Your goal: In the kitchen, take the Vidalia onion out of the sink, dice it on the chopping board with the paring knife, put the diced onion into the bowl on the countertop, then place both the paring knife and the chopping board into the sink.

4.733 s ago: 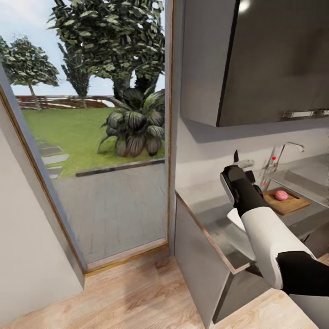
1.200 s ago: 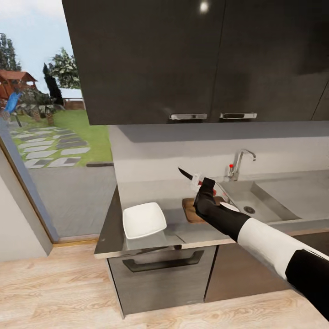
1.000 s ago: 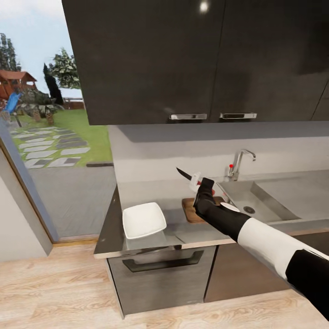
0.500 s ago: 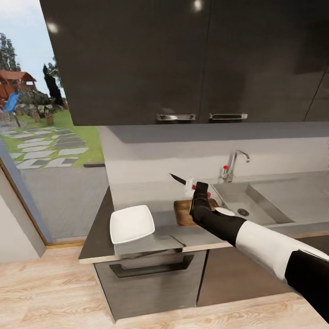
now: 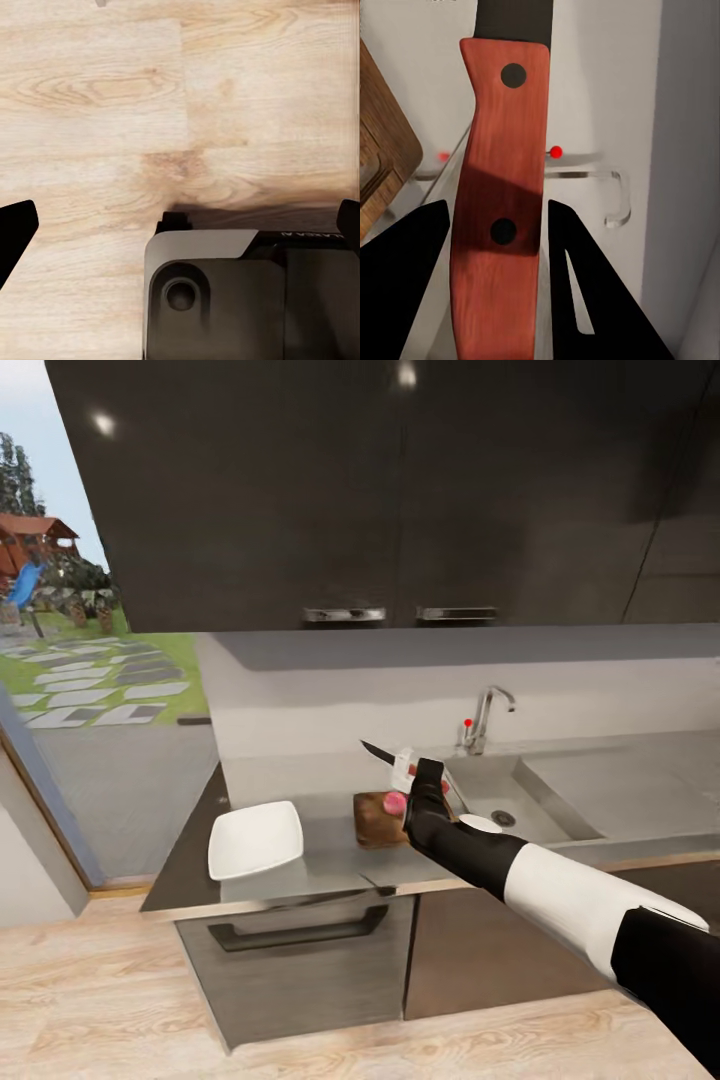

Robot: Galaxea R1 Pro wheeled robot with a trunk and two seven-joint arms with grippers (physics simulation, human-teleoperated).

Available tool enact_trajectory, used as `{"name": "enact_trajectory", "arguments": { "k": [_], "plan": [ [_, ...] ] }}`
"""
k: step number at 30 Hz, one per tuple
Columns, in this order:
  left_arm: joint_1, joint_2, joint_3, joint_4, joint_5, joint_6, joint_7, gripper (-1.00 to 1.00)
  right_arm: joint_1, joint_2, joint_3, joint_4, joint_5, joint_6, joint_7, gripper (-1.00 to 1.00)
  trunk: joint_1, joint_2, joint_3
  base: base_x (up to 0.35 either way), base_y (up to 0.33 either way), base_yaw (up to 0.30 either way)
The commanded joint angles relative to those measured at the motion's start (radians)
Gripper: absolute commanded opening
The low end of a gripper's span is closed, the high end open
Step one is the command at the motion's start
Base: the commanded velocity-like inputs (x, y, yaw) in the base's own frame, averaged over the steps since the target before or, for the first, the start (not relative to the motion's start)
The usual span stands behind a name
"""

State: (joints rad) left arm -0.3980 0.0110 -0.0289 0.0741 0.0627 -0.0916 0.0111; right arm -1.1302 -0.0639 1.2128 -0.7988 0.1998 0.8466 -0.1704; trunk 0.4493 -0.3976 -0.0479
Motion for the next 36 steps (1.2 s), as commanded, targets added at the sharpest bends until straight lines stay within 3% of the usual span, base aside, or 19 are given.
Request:
{"name": "enact_trajectory", "arguments": {
  "k": [1,10,18,25,36],
  "plan": [
    [-0.002,0.0,-0.003,0.005,0.006,-0.008,0.001,1.0,-0.002,0.005,0.005,-0.001,-0.002,0.006,-0.004,-1.0,0.001,-0.002,-0.002,-0.013,-0.258,0.0],
    [-0.002,0.002,-0.003,0.004,0.006,-0.009,0.001,1.0,-0.002,0.035,0.015,0.006,-0.005,0.006,-0.001,-1.0,0.001,-0.002,-0.002,-0.003,-0.187,0.0],
    [-0.002,0.003,-0.003,0.004,0.006,-0.009,0.001,1.0,-0.002,0.044,0.107,0.023,-0.009,0.004,0.004,-1.0,0.001,-0.002,-0.002,0.011,-0.026,0.0],
    [-0.002,0.004,-0.003,0.004,0.006,-0.009,0.001,1.0,-0.002,0.046,0.114,0.024,-0.01,0.002,0.052,-1.0,0.001,-0.002,-0.002,0.182,-0.174,0.0],
    [-0.002,0.004,-0.003,0.004,0.006,-0.009,0.0,1.0,-0.002,0.047,0.115,0.024,-0.011,0.0,0.059,-1.0,0.001,-0.002,-0.002,0.132,-0.047,0.0]
  ]
}}
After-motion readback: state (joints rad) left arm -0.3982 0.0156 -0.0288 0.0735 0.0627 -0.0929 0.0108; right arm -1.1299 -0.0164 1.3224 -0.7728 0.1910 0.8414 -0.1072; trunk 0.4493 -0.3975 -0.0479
